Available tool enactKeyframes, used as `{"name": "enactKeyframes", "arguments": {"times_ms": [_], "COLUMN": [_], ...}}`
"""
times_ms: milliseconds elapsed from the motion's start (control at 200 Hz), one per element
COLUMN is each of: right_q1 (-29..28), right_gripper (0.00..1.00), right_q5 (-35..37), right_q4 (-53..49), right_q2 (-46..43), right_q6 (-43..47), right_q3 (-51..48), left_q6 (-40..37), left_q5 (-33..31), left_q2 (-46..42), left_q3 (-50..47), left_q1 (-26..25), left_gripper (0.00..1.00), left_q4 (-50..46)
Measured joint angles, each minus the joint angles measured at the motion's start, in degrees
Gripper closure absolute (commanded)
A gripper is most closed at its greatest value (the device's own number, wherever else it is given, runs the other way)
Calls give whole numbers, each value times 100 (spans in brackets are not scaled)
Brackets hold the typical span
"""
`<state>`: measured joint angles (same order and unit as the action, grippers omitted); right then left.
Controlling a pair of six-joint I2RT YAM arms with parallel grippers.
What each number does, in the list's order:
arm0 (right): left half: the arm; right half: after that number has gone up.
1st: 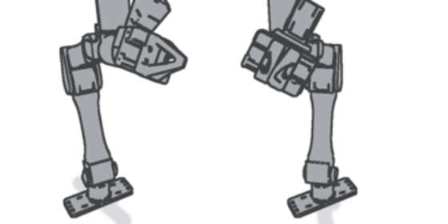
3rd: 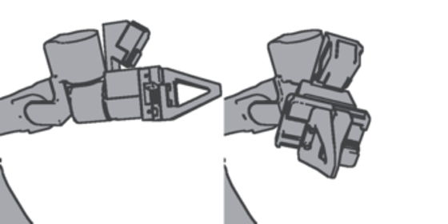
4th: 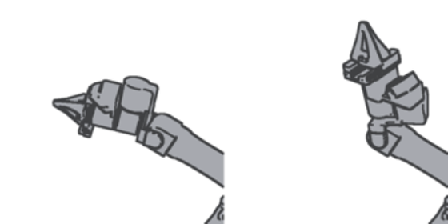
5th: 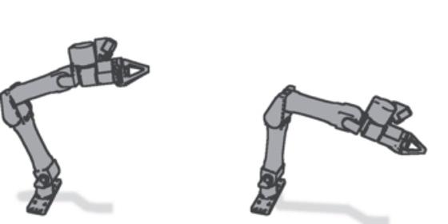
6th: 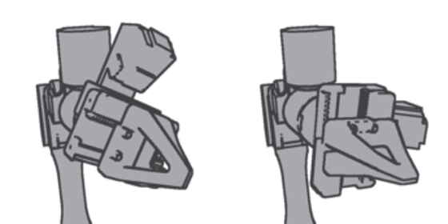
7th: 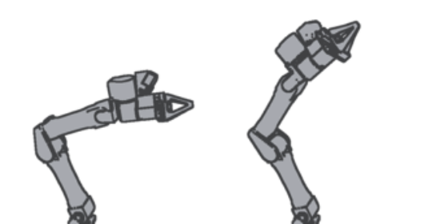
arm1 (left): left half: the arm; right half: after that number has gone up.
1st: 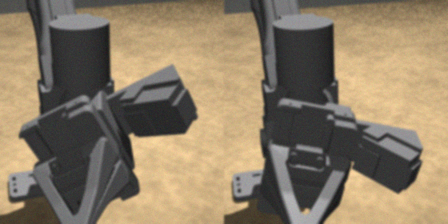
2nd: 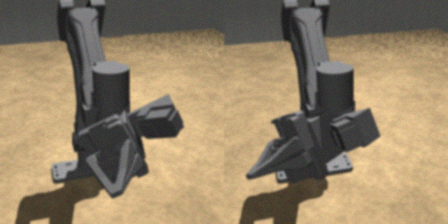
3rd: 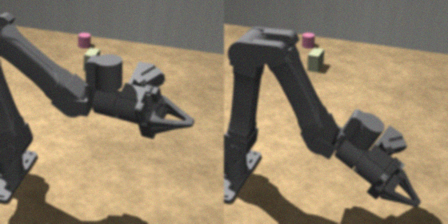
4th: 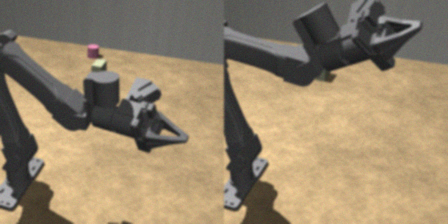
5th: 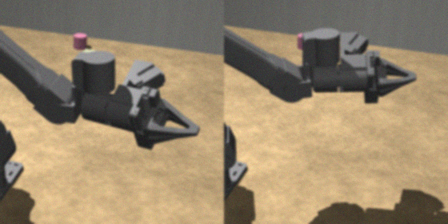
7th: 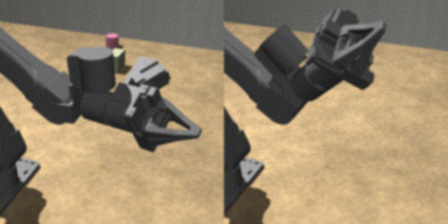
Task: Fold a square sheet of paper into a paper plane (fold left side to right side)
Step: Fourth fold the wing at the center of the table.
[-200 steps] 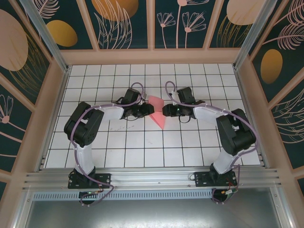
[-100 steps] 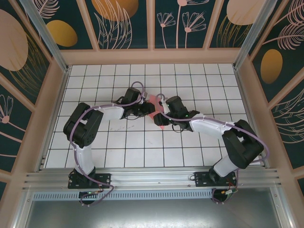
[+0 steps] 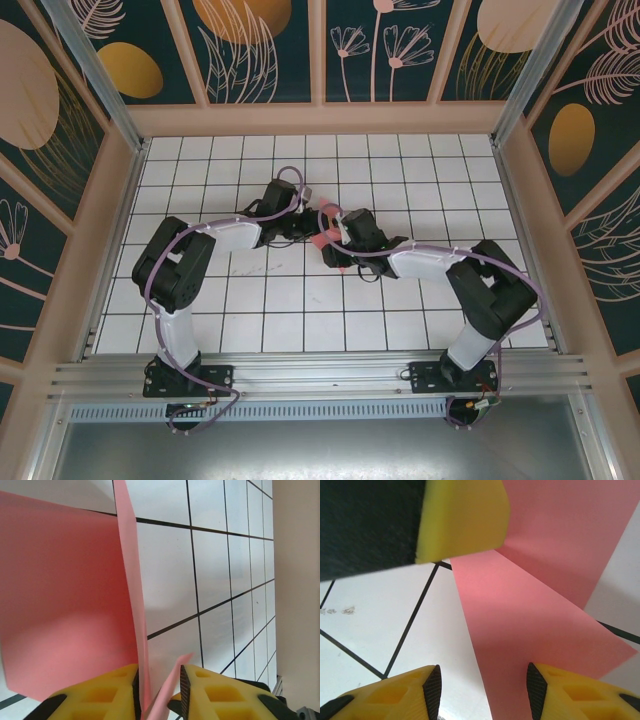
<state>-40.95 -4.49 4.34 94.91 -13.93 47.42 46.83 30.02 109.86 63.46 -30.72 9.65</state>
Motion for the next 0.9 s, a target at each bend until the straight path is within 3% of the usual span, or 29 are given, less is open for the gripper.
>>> {"name": "enactKeyframes", "arguments": {"times_ms": [896], "right_q1": [-31], "right_gripper": [65], "right_q5": [212], "right_q4": [131], "right_q2": [291], "right_q6": [-105], "right_q3": [0], "left_q6": [20], "left_q5": [-46], "left_q2": [-28], "left_q3": [39], "left_q1": [0], "left_gripper": [71], "left_q4": [-4]}}
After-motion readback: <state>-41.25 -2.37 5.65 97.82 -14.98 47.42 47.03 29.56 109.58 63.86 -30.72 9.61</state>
